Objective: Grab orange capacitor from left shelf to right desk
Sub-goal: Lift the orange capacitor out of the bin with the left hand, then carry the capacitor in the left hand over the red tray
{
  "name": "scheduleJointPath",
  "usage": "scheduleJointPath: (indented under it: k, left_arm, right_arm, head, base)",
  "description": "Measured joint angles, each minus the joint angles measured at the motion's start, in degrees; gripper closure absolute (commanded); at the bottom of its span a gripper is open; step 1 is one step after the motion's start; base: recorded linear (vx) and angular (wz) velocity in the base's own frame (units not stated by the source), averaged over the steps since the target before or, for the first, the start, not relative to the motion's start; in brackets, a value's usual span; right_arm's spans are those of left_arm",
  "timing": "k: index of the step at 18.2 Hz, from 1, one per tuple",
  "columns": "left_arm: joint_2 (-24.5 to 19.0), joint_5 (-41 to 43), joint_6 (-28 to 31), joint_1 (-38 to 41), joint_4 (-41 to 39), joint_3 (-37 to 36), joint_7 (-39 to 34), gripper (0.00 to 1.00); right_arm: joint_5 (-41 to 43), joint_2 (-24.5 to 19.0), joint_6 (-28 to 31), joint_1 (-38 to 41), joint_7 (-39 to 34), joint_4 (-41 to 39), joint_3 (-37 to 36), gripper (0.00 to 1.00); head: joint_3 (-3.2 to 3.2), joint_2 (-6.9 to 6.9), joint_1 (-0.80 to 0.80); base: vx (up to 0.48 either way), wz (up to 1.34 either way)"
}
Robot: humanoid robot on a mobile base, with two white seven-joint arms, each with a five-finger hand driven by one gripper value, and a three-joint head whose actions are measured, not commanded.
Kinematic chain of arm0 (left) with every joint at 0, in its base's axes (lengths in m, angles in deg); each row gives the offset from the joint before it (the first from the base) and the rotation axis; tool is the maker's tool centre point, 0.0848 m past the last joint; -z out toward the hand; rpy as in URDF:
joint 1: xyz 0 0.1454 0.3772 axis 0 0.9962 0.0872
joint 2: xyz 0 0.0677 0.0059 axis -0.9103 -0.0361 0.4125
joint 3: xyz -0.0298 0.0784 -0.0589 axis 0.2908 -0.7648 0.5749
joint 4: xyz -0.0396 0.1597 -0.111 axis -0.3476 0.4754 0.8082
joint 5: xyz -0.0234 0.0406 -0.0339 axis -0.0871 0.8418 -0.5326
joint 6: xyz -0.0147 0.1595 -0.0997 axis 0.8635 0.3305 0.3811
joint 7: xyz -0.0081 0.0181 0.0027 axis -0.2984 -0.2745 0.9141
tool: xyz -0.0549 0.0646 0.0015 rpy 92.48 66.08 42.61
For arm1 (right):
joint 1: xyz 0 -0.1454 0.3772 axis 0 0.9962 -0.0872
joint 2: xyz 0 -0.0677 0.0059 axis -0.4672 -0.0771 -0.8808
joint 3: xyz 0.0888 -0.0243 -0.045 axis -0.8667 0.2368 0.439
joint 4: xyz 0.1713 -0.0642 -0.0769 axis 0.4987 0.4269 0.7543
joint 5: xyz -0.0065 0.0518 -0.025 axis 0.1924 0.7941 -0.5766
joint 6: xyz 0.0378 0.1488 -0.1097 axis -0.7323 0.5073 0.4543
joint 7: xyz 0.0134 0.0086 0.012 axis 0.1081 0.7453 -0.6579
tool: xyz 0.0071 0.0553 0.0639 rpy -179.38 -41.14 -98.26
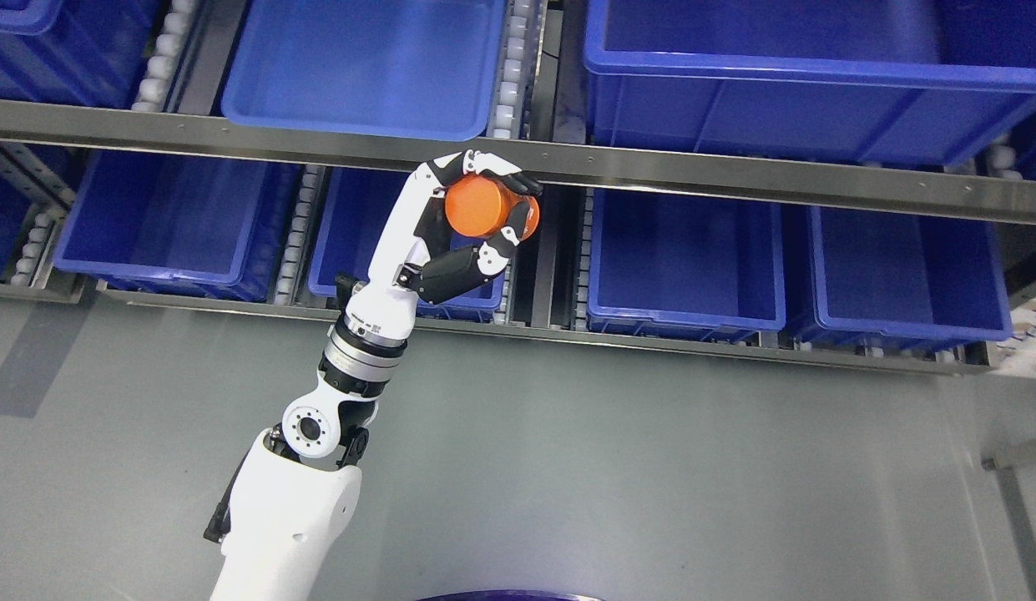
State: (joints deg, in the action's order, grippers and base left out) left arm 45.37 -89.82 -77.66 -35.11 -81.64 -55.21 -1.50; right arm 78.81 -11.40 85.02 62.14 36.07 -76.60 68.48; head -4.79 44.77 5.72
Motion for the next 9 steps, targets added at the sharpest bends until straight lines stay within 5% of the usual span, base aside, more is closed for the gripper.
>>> scheduleJointPath:
  k: [9]
  left_arm:
    - [0.01, -0.21, 0.28, -0.27, 0.28, -1.34, -0.03, 0.97]
  right_arm:
    - [0.0, 0.0, 0.0, 0.0, -0.16, 0.0, 0.0, 0.0]
  head:
    - [0.0, 0.0, 0.0]
  base:
    - [0.003, -0.49]
